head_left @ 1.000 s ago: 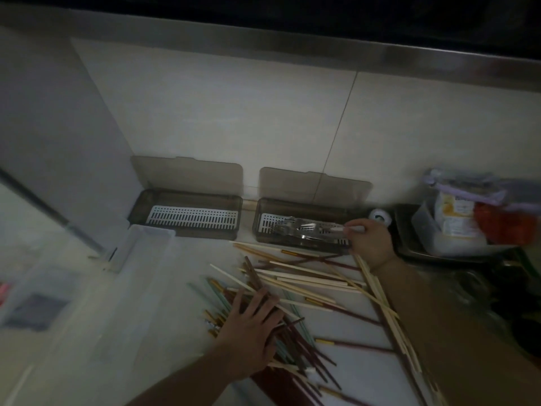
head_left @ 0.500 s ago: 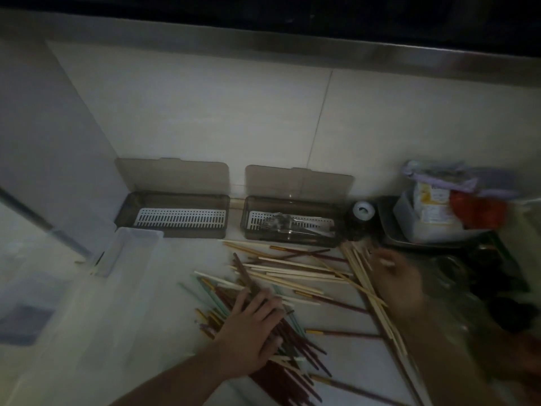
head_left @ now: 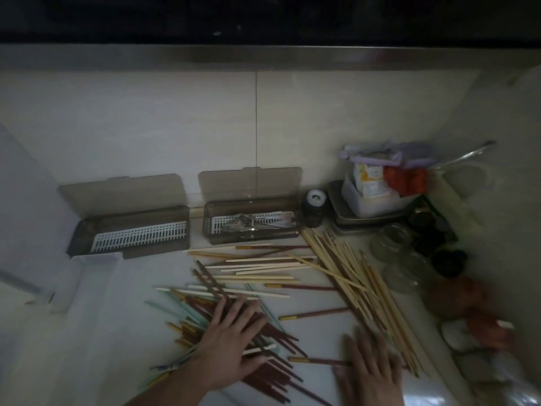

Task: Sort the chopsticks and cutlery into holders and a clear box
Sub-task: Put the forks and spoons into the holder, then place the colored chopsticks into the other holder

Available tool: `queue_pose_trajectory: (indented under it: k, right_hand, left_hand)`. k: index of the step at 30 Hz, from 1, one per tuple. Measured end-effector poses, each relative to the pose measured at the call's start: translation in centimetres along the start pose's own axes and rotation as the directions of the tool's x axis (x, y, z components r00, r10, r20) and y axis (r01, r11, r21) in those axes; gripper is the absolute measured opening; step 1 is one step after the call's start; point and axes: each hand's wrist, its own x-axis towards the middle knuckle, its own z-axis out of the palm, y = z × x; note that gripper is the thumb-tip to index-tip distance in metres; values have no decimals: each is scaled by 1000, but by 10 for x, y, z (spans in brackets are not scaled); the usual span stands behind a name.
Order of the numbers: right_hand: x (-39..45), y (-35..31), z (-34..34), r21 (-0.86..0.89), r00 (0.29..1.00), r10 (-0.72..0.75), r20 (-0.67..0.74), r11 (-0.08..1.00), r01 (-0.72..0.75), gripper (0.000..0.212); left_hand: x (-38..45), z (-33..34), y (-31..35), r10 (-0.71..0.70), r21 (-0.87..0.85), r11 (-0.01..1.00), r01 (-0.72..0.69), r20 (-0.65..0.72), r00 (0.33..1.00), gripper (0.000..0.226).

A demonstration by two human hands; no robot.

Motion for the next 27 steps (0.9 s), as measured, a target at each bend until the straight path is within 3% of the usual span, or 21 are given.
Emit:
queue_pose_trajectory:
  k: [11, 13, 15, 17, 19, 27]
  right_hand:
    - [32, 8, -8, -57, 992, -87, -96, 995, 82, 66]
    - [39, -8, -14, -29, 974, -155, -165, 988, 153, 57]
    - [43, -38, -15, 3, 928, -314, -201, 947, 322, 54]
    - [41, -74, -10, 42, 856, -492, -157, 863, 504, 49]
    - [40, -103, 2, 87, 808, -584, -80, 803, 590, 42]
    - [59, -104, 10, 20, 866, -494, 80, 869, 494, 42]
  left_hand:
    - [-37, 5, -8, -56, -13, 998, 56, -5, 998, 75]
    - [-43, 7, -8, -54, -7, 999, 54, -34, 998, 70]
    - [-51, 10, -9, -44, -20, 999, 43, -79, 996, 63]
    - [-58, 12, -10, -37, -40, 999, 33, -125, 991, 58]
    - [-63, 13, -11, -30, -72, 997, 19, -163, 986, 51]
    - [-81, 17, -23, -63, -100, 994, 45, -182, 981, 51]
